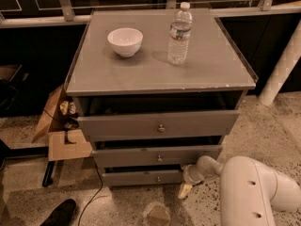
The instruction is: Open bottom drawer
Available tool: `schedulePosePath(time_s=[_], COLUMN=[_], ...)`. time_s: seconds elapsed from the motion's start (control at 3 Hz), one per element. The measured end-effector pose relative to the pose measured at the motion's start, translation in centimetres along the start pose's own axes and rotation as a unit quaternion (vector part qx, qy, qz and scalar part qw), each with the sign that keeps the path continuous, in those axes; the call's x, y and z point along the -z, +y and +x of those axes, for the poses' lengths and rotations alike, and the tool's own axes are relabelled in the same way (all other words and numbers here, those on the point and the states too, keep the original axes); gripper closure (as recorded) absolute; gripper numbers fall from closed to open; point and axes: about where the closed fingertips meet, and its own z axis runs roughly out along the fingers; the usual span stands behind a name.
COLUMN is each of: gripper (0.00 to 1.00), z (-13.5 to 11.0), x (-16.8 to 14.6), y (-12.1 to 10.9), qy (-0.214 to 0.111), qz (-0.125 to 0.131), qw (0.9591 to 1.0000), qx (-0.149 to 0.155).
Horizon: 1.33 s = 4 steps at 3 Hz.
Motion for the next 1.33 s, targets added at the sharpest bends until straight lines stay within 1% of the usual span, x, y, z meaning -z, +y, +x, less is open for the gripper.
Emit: schedulePosePath(time_s=[0.67, 1.33], gripper=[0.00, 0.00], z=[0.8, 1.1], x=[0.0, 0.5], y=[0.6, 1.7], qy=[0.006, 0.011], qz=[-0.035, -0.072], qw=[0.9990, 0.9962], qx=[-0.029, -0.047])
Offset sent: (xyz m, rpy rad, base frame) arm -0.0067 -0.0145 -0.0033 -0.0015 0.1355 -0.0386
